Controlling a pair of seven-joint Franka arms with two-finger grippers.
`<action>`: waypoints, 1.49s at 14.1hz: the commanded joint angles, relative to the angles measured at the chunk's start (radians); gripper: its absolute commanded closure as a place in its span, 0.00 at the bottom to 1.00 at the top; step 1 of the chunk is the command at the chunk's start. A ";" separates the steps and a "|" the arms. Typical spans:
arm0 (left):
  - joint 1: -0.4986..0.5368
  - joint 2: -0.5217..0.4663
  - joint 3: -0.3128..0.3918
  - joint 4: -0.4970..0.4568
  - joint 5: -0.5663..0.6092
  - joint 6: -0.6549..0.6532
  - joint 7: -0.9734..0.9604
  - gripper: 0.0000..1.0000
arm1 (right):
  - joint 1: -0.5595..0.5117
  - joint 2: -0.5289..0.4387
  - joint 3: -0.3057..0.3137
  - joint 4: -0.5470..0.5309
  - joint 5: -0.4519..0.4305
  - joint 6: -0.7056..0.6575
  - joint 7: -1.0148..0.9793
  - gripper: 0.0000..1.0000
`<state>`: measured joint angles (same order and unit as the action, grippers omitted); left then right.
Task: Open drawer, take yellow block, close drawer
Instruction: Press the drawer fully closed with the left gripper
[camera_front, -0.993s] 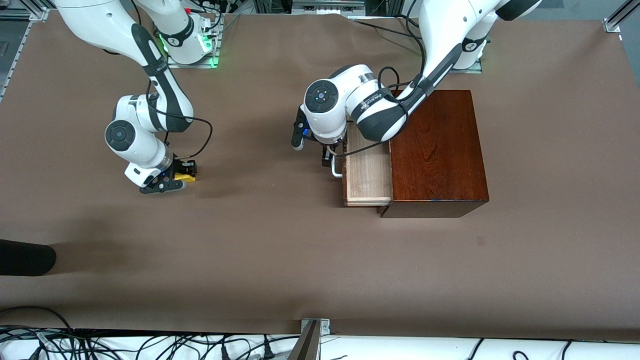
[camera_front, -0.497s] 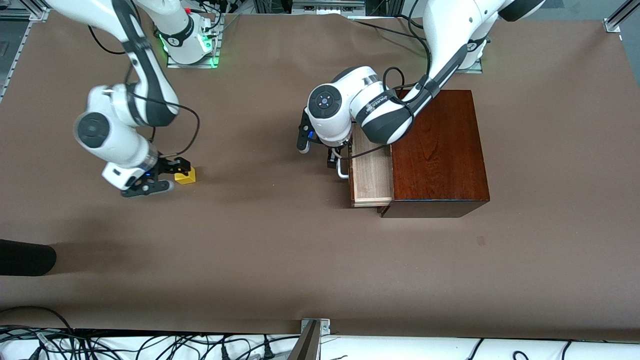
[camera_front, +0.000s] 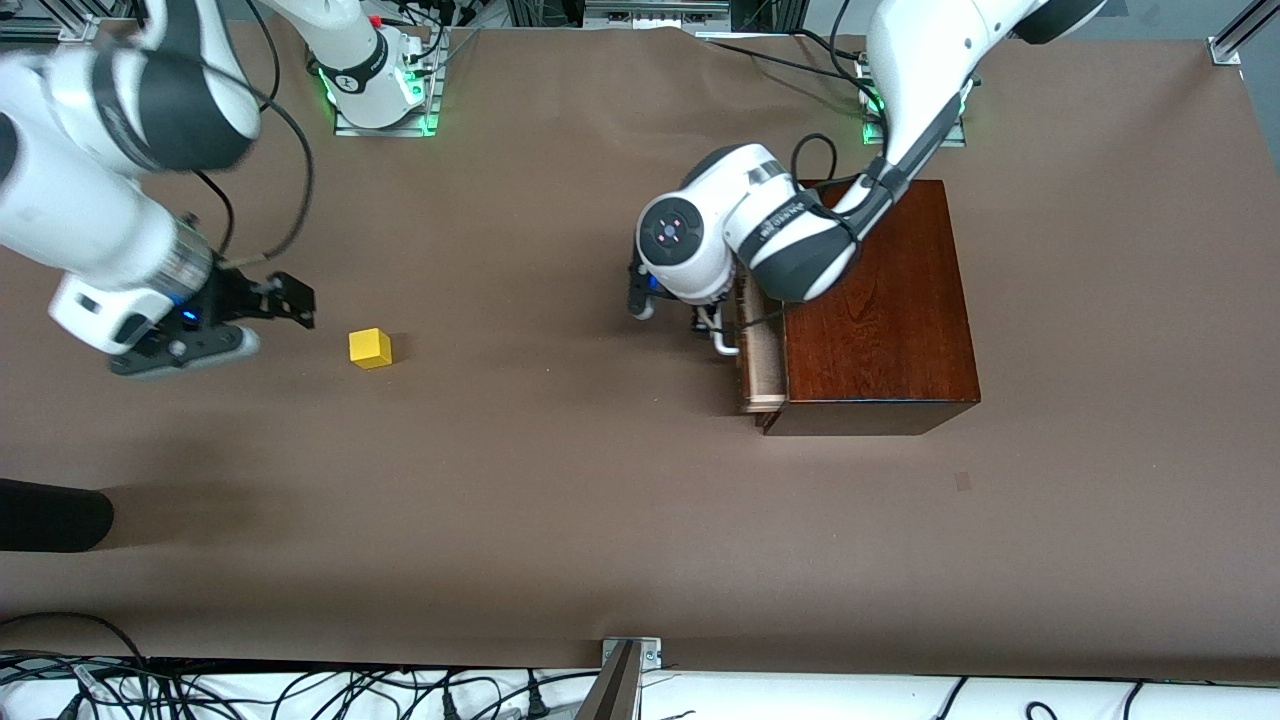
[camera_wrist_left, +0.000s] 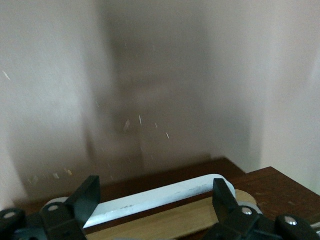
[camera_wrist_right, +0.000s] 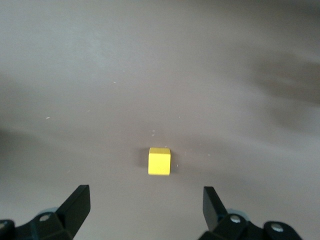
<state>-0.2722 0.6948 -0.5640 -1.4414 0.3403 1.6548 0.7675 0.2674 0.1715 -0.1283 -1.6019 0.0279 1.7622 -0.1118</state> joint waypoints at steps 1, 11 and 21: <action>0.015 -0.052 0.013 -0.043 0.022 -0.059 0.004 0.00 | -0.013 0.007 0.013 0.121 0.004 -0.116 -0.015 0.00; 0.021 -0.155 0.013 -0.013 0.009 -0.084 -0.007 0.00 | -0.011 -0.041 0.003 0.126 0.001 -0.161 -0.019 0.00; 0.175 -0.245 0.093 0.363 0.016 -0.303 -0.033 0.00 | -0.004 -0.041 0.013 0.191 -0.002 -0.162 -0.012 0.00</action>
<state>-0.1134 0.4411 -0.5058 -1.1493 0.3426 1.3842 0.7528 0.2667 0.1377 -0.1208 -1.4230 0.0278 1.6202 -0.1173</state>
